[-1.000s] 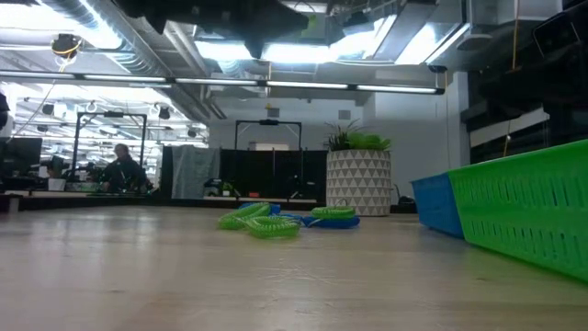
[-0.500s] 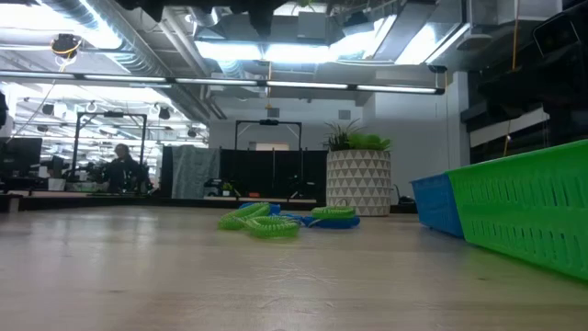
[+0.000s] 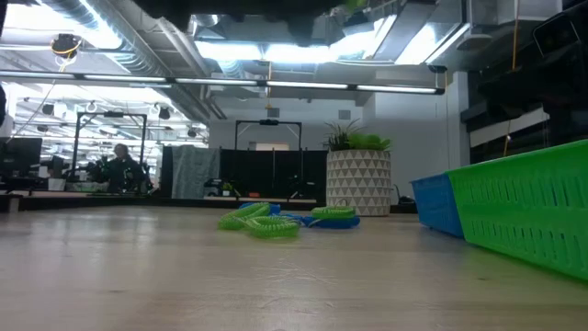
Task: Sort spring keychains
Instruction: Put the green spring keychain into the green bin
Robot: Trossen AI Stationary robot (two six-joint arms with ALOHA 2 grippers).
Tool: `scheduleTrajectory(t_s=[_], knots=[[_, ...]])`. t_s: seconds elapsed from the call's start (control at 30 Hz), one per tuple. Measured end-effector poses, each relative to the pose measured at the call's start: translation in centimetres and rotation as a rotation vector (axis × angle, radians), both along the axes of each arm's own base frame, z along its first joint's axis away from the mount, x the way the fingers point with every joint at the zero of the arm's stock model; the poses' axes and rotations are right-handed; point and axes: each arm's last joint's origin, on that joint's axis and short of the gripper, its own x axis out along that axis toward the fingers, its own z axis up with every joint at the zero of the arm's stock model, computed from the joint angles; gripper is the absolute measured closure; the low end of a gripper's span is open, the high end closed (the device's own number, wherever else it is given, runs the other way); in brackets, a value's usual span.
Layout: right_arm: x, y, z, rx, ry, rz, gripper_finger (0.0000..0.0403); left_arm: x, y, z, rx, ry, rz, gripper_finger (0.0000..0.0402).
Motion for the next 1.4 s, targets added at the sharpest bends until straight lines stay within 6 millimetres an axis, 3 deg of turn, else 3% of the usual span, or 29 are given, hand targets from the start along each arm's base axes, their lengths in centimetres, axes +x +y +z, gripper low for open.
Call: scheduleTrajectory(t_s=[0.53, 1.03, 1.4], knots=[[0.0, 0.0, 0.0, 0.000, 0.000, 0.000, 0.0267, 7.1, -5.5, -3.0, 0.176, -0.026, -0.121, 0.0384], [0.0, 0.0, 0.0, 0.000, 0.000, 0.000, 0.0267, 10.0, -6.0, -8.7, 0.336, 0.051, -0.094, 0.0384], [0.0, 0.0, 0.0, 0.000, 0.000, 0.000, 0.0267, 10.2, -5.5, -8.9, 0.303, 0.067, -0.088, 0.0384]])
